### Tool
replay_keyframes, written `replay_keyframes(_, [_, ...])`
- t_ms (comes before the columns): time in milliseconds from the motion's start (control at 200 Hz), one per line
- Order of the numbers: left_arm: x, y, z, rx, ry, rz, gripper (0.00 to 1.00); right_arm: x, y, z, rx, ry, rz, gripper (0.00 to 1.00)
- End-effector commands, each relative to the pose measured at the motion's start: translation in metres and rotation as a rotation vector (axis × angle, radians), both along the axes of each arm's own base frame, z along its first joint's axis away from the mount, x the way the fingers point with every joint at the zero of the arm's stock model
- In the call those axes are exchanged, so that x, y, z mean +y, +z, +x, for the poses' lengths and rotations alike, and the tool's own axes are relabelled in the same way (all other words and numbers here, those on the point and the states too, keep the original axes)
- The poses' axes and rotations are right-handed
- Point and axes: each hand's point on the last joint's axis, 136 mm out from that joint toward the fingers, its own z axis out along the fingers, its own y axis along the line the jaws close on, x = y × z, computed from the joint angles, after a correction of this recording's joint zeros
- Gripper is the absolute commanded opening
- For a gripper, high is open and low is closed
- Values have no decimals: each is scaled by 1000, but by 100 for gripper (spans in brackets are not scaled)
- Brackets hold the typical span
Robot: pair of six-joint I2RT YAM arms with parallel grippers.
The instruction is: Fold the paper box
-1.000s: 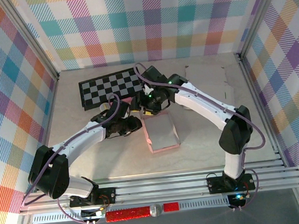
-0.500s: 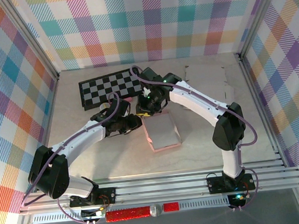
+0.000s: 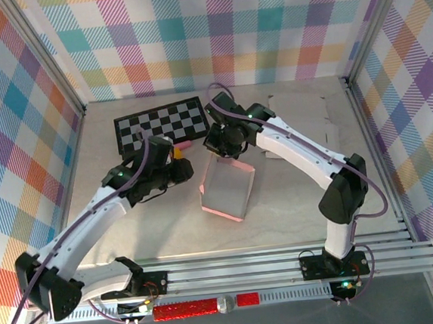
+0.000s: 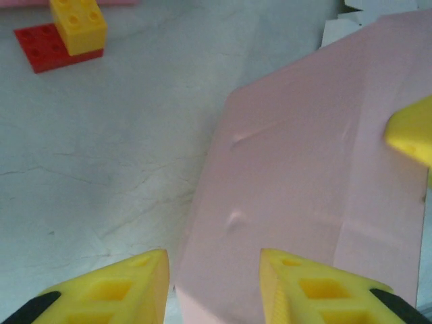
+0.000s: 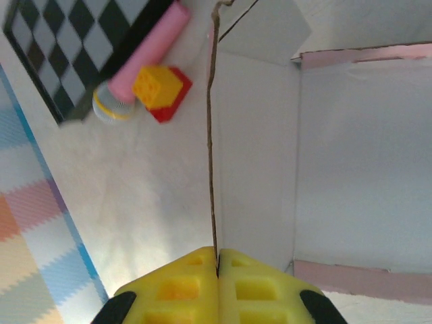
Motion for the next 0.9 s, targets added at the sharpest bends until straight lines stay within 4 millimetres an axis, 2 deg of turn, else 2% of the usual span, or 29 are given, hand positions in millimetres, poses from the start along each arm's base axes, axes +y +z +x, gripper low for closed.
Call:
replay_keyframes(0, [19,0,-20,20,-21,84,39,-20,11,2,34,-287,19,0])
replay_keyframes(190, [31,5,-42,19,-56,91,39,-59,13,-10,101,-697,-61,0])
replay_keyframes(325, [32,2,-53,37,-87,87,38,-81,18,-10,115,-890,-167,0])
replay_keyframes(385, [31,2,-56,43,-102,83,38,-84,18,-3,96,-944,-165,0])
replay_keyframes(550, [32,-1,-64,65,-134,93,38,-80,0,6,162,-1048,-96,0])
replay_keyframes(775, [29,-8,-66,83,-152,92,38,-85,-17,13,206,-1084,-93,0])
replay_keyframes(900, [23,-15,-62,98,-161,86,38,-84,-23,15,208,-1050,-83,15])
